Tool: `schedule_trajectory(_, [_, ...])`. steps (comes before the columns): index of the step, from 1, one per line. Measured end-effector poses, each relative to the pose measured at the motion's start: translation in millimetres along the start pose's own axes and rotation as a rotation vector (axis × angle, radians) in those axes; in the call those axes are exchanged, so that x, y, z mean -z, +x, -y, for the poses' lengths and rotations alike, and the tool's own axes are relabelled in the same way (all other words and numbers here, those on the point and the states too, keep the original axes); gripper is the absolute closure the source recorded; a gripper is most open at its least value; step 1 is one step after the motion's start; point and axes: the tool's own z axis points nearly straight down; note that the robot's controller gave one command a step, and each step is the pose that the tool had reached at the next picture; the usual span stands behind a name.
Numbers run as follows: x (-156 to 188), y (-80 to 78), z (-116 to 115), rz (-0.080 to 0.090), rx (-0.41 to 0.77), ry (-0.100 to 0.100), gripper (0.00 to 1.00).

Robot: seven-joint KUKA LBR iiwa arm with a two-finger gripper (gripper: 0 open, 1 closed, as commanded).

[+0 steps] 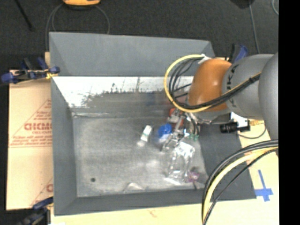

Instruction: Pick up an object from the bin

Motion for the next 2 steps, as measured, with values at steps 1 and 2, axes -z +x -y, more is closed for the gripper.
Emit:
schedule_trajectory(1, [3, 0.5, 1, -0.011, 0.001, 0.004, 1.0])
schedule_trajectory(2, [67, -3.3, 0, -0.001, 0.007, 0.01, 1.0])
